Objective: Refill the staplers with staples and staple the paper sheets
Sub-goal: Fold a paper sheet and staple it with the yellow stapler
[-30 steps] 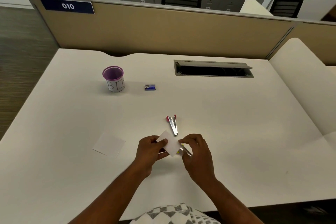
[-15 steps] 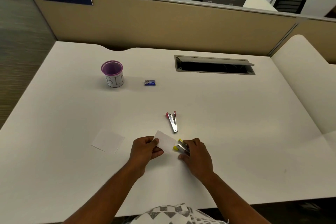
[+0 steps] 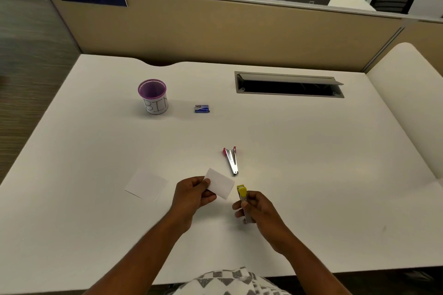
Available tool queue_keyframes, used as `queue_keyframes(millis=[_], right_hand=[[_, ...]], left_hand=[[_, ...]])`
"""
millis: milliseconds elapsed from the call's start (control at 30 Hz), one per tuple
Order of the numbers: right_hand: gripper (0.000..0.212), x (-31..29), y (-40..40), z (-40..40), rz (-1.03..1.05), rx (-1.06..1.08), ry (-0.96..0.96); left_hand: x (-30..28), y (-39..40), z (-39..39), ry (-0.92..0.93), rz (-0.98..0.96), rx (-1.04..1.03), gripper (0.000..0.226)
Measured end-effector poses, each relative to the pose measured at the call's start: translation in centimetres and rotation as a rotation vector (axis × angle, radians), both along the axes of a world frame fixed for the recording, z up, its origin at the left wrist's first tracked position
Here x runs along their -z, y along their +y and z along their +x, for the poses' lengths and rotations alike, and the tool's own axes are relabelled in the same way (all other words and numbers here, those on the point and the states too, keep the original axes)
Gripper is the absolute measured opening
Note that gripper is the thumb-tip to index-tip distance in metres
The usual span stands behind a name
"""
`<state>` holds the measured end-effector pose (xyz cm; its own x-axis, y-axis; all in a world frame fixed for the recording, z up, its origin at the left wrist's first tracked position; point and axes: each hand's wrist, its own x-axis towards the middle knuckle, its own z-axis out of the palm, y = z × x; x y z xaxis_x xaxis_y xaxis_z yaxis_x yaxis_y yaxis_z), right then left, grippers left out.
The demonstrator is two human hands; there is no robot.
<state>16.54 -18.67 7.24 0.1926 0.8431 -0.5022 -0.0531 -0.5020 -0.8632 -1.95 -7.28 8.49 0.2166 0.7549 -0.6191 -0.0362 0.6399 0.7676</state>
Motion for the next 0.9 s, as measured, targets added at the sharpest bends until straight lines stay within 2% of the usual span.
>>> queue_keyframes(millis=[200,367,467,900], right_hand=[[0.019,-0.8,0.0,-1.3,0.029,-0.077,0.053],[0.018,-0.7,0.3,-1.8,0.015,-0.108,0.007],[0.027,-0.6,0.6,-2.0,-0.003,-0.085,-0.061],[0.021,-0.4,0.8,-2.7,0.078,0.084,-0.121]], left_hand=[[-0.1,-0.3,0.3,-0.008,0.024,0.019,0.010],[-0.1,-0.7,0.7,0.010,0.057,0.081,0.012],[-0.2,-1.1,0.9,0.019,0.063,0.139,0.016],[-0.5,-1.7,0.8,-0.001,0.078,0.174,0.029]])
